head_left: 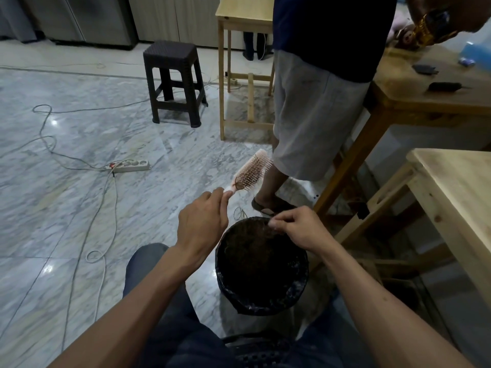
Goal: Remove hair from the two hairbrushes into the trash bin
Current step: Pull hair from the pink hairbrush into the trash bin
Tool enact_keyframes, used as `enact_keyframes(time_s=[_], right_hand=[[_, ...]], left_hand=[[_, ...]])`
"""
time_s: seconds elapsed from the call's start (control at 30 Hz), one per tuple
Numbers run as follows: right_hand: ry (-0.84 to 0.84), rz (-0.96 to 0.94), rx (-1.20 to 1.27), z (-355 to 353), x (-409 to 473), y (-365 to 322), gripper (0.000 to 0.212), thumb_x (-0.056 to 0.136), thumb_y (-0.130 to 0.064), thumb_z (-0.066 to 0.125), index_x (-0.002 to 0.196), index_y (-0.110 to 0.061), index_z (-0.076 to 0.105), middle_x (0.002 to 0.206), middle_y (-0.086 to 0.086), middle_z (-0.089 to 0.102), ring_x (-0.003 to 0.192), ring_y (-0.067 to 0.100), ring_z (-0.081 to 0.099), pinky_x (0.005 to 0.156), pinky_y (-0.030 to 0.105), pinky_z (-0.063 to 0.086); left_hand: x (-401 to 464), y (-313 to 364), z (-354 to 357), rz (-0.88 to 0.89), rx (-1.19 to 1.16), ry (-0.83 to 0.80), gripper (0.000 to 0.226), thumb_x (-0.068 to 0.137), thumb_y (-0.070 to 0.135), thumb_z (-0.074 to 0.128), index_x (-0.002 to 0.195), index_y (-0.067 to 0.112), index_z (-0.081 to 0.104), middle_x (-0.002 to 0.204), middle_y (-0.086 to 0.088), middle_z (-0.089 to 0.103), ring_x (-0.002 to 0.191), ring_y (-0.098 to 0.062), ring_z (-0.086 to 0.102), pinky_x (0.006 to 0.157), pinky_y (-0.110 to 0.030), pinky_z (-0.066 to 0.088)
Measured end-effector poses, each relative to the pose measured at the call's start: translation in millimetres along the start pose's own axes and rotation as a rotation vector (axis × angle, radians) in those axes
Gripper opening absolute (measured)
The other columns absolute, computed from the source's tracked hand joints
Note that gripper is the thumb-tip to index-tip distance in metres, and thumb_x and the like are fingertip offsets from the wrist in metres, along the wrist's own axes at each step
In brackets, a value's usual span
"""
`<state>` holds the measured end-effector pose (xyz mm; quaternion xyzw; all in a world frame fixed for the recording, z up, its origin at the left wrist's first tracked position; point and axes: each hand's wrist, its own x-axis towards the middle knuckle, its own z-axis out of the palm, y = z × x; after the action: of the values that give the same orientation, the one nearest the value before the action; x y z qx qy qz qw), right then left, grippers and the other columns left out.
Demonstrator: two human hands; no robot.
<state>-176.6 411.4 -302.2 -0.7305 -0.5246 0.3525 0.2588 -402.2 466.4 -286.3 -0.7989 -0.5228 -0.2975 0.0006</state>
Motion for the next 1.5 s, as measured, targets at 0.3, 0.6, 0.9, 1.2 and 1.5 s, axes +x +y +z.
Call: enact_keyframes(time_s=[0.3, 0.6, 0.9, 1.2, 1.5], right_hand=[[-0.146, -0.039, 0.360, -2, 1, -25, 0.086, 0.074, -0.067, 0.081, 0.146, -0.031, 0.051, 0.145, -0.008, 0.058, 0.126, 0.007, 0.060, 0.106, 0.039, 0.050], [0.132, -0.107, 0.479, -5, -5, -20, 0.032, 0.102, -0.032, 0.062, 0.076, -0.020, 0.077, 0.058, -0.007, 0.062, 0.056, 0.005, 0.053, 0.062, 0.022, 0.042], [0.126, 0.021, 0.281, -9, -9, -9, 0.021, 0.101, -0.027, 0.064, 0.092, -0.022, 0.082, 0.080, -0.011, 0.076, 0.091, 0.005, 0.069, 0.083, 0.024, 0.048], [-0.058, -0.014, 0.507, -9, -1, -30, 0.086, 0.072, -0.069, 0.079, 0.144, -0.029, 0.055, 0.144, -0.009, 0.058, 0.134, 0.013, 0.055, 0.115, 0.042, 0.041], [0.150, -0.077, 0.568, 0, 2, -23, 0.025, 0.096, -0.032, 0.071, 0.078, -0.016, 0.080, 0.056, -0.005, 0.060, 0.055, 0.009, 0.050, 0.060, 0.025, 0.044]], left_hand=[[-10, 18, 8, 0.104, -0.052, -0.047, 0.041, 0.102, 0.043, 0.037, 0.095, 0.019, 0.068, 0.061, 0.001, 0.056, 0.044, -0.023, 0.049, 0.037, -0.028, 0.031], [-3, 0, 7, -0.018, 0.092, -0.083, 0.036, 0.104, 0.034, 0.044, 0.085, 0.011, 0.063, 0.057, -0.002, 0.047, 0.038, -0.025, 0.040, 0.042, -0.020, 0.012], [3, -13, 9, -0.148, 0.018, -0.102, 0.041, 0.105, 0.037, 0.035, 0.083, 0.013, 0.059, 0.060, 0.000, 0.048, 0.048, -0.022, 0.043, 0.043, -0.028, 0.016], [-8, 4, 3, 0.154, -0.054, 0.001, 0.044, 0.103, 0.043, 0.035, 0.096, 0.015, 0.068, 0.063, 0.001, 0.054, 0.042, -0.022, 0.046, 0.035, -0.028, 0.031], [-5, -3, 5, 0.097, 0.089, -0.027, 0.037, 0.103, 0.037, 0.042, 0.090, 0.012, 0.066, 0.059, -0.001, 0.047, 0.038, -0.020, 0.030, 0.041, -0.019, 0.012]])
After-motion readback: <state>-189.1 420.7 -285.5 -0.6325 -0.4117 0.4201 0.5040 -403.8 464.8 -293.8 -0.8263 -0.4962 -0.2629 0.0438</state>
